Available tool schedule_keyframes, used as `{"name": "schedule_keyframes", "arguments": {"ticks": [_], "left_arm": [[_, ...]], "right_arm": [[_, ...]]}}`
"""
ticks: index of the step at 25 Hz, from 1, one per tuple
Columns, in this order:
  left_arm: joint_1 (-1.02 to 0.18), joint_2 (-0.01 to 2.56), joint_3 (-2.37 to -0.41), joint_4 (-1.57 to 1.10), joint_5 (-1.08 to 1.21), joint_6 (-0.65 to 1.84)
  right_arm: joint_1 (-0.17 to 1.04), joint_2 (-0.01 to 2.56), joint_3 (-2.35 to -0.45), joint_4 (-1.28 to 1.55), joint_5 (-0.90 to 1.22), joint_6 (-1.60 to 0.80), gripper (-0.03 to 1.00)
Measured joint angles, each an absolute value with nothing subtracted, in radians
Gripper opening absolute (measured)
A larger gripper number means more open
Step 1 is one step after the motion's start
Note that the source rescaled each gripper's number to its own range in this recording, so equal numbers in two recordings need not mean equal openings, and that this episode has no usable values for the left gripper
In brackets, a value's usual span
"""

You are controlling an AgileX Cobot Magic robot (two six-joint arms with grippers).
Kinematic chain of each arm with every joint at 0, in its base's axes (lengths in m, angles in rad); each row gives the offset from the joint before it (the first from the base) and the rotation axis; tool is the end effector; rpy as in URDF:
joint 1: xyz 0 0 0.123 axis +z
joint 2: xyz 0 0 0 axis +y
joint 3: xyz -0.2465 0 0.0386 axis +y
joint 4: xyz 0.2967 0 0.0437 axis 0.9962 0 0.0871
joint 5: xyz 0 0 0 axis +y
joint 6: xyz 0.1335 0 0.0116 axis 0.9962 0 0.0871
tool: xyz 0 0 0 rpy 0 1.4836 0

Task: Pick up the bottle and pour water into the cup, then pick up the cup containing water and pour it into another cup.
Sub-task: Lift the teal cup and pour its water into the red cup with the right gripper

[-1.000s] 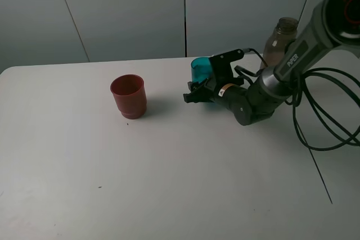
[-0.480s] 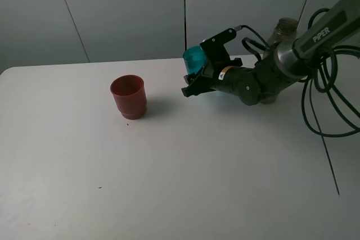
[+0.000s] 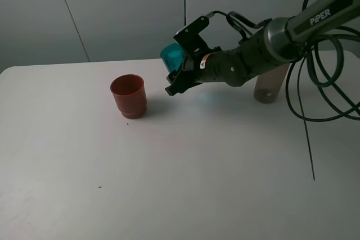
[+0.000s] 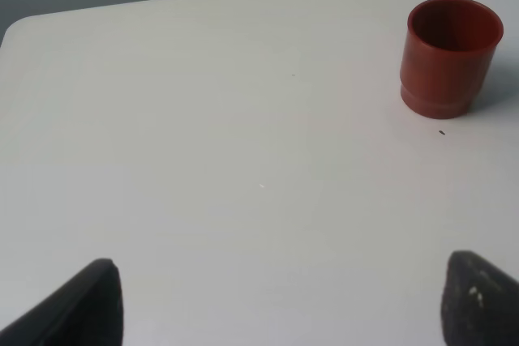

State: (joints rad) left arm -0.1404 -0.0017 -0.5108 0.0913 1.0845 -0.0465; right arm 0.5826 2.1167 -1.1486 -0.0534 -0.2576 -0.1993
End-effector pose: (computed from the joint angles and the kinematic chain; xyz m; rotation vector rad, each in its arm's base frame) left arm 0.1093 -0.0045 0.2827 0.0901 2.0502 -0.0067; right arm 0.3947 0.2622 0.0157 -0.8982 2.0100 0.2010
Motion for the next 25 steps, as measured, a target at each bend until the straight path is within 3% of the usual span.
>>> {"name": "schedule_keyframes", "arguments": {"ticks": [25], "left_arm": [[-0.140,-0.002,-0.511,0.091,1.085,-0.047]], "right_arm": [[0.691,2.117,-1.371,-0.277,0.136,-0.221,0.05]]}}
